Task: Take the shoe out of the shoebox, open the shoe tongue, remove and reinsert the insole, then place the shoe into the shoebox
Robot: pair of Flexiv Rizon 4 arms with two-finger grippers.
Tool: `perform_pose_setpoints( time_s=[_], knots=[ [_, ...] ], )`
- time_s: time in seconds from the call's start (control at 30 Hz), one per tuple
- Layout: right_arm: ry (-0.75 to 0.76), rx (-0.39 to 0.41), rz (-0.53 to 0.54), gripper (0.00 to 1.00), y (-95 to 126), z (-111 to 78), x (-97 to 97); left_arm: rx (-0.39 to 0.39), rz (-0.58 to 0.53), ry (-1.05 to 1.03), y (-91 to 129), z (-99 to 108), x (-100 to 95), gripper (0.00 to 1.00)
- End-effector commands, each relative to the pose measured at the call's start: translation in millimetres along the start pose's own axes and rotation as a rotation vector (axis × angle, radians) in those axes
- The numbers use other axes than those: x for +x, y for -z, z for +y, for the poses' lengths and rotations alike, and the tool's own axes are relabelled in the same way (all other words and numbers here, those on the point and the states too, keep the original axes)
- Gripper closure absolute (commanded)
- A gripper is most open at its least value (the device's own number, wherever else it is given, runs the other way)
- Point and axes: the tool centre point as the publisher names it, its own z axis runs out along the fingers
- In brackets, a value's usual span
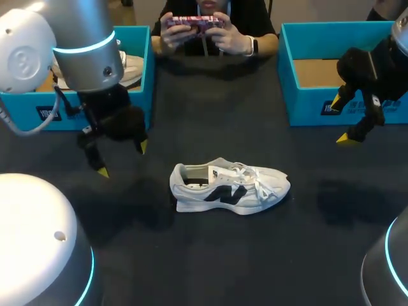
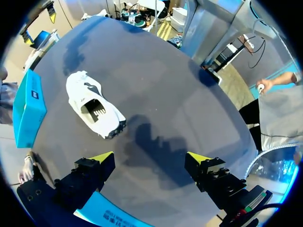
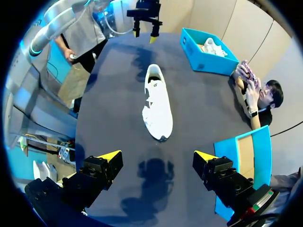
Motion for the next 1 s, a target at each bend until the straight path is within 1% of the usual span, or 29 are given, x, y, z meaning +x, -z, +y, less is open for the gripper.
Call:
perform_pose_setpoints(
  time_s=[0.03,0.33,0.37,0.4,0.53,0.6,0.67,0.7,0.87,1.0],
  knots=[
    [0.000,0.002,0.001,0.00,-1,0.5,-0.9,-0.002,-0.006,0.000,-1,0,2.0,0.00],
    [0.000,0.002,0.001,0.00,-1,0.5,-0.9,-0.002,-0.006,0.000,-1,0,2.0,0.00],
    [0.000,0.002,0.001,0.00,-1,0.5,-0.9,0.067,0.010,-0.001,-3,3,3.2,0.00],
    [0.000,0.002,0.001,0.00,-1,0.5,-0.9,0.104,-0.002,0.018,-6,6,3.1,0.00],
    [0.000,0.002,0.001,0.00,-1,0.5,-0.9,0.183,-0.062,0.058,-18,23,-3.0,0.00],
    [0.000,0.002,0.001,0.00,-1,0.5,-0.9,0.243,-0.077,0.084,-22,29,-3.8,0.00],
    [0.000,0.002,0.001,0.00,-1,0.5,-0.9,0.274,-0.088,0.102,-26,32,-4.1,0.00],
    [0.000,0.002,0.001,0.00,-1,0.5,-0.9,0.303,-0.086,0.115,-29,35,-4.0,0.00],
    [0.000,0.002,0.001,0.00,-1,0.5,-0.9,0.369,-0.097,0.164,-36,41,-4.6,0.00],
    [0.000,0.002,0.001,0.00,-1,0.5,-0.9,0.422,-0.144,0.214,-40,44,-3.8,0.00]
  ],
)
